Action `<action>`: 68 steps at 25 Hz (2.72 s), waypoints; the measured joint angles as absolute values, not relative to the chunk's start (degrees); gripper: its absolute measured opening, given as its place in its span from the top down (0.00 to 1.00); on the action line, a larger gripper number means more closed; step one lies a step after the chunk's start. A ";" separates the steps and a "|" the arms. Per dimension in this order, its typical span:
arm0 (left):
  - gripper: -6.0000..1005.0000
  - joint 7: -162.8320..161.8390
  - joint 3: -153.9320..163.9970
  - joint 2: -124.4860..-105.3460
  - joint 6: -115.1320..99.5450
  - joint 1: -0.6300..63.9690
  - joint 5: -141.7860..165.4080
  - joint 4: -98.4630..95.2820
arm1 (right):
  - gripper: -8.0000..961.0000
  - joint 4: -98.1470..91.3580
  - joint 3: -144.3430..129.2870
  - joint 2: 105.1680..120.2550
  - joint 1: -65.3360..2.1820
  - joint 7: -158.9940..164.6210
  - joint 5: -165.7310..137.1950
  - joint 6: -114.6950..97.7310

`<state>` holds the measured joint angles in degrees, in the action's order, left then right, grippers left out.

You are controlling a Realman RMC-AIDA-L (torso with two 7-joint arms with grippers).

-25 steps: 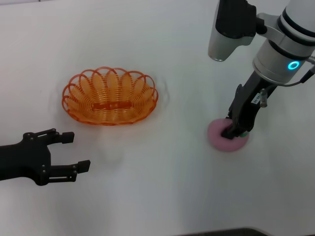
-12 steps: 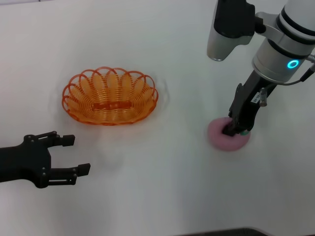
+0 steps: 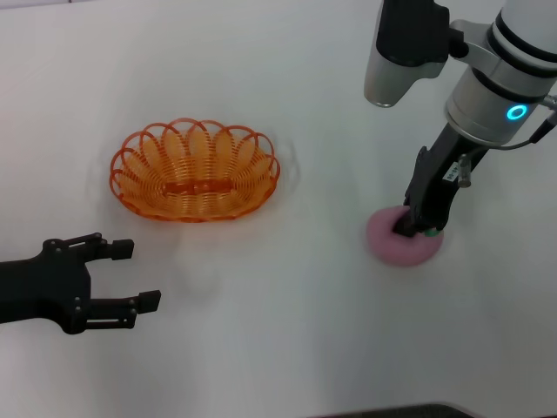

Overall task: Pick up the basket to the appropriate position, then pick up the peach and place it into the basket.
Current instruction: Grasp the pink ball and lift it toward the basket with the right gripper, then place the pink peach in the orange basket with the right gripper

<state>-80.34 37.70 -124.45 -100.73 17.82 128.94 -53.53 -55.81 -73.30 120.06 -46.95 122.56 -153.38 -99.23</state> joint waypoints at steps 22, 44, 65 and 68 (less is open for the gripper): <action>0.11 -81.29 37.88 -124.45 -101.57 18.07 128.99 -53.79 | 0.93 -73.61 -62.95 119.63 -45.17 118.10 -135.46 -102.12; 0.11 -82.09 37.97 -124.27 -101.03 19.33 128.98 -53.37 | 0.93 -33.69 -63.46 120.18 -37.55 66.62 -79.83 -80.66; 0.11 -81.82 37.70 -124.37 -100.02 19.41 128.51 -51.59 | 0.93 -23.57 -83.06 120.15 -43.67 72.22 -83.85 -59.95; 0.11 -81.81 37.70 -124.37 -100.01 19.42 128.50 -51.59 | 0.93 -23.56 -83.09 120.17 -43.72 72.22 -83.85 -59.99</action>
